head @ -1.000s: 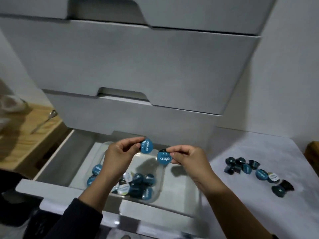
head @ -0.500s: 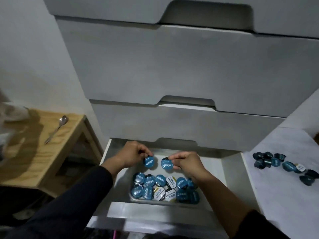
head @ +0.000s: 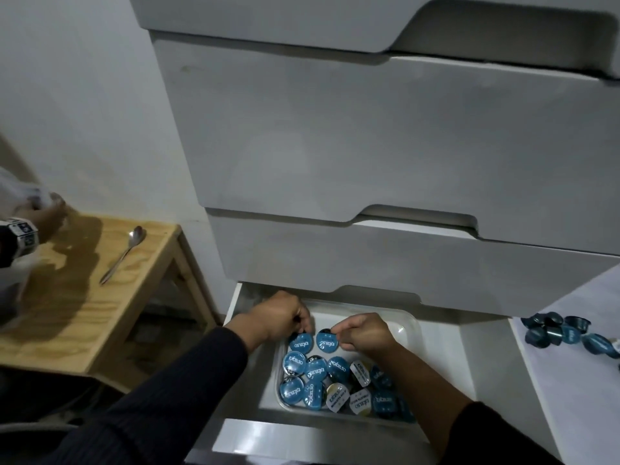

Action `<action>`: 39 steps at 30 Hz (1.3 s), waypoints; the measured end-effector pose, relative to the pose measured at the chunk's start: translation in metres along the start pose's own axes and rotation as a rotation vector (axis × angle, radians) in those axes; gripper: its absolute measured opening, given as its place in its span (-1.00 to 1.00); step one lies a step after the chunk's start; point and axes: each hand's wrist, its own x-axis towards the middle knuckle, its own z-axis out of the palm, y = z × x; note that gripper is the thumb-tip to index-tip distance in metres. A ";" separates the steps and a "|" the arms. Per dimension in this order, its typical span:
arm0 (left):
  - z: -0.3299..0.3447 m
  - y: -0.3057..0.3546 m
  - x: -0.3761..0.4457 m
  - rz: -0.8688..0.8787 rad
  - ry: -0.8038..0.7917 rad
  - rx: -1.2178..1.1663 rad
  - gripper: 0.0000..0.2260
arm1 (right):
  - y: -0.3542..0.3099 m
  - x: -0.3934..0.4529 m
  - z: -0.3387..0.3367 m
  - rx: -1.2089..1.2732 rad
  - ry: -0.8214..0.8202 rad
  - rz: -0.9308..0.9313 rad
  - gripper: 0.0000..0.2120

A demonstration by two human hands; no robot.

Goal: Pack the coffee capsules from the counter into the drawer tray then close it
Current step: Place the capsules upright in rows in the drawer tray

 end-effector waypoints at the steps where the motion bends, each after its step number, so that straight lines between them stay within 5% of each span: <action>1: 0.000 0.000 0.001 0.005 -0.006 0.005 -0.76 | 0.000 0.001 0.000 -0.004 -0.006 0.004 -0.72; 13: -0.001 -0.010 0.010 -0.007 -0.037 0.062 -0.81 | -0.004 -0.002 0.005 -0.087 -0.045 -0.018 -0.91; 23: -0.001 -0.003 0.001 -0.046 0.012 0.045 -0.83 | -0.003 -0.008 0.004 -0.179 -0.063 -0.121 -0.85; 27: 0.003 0.001 -0.015 -0.041 0.106 0.023 -0.84 | -0.007 -0.015 0.007 -0.324 -0.011 -0.186 -0.91; 35: 0.022 0.027 -0.051 -0.163 0.299 0.073 -0.73 | -0.011 -0.041 0.022 -0.751 0.034 -0.396 -0.60; 39: 0.037 0.048 -0.063 -0.206 0.373 0.128 -0.69 | -0.002 -0.055 0.022 -0.919 0.112 -0.511 -0.60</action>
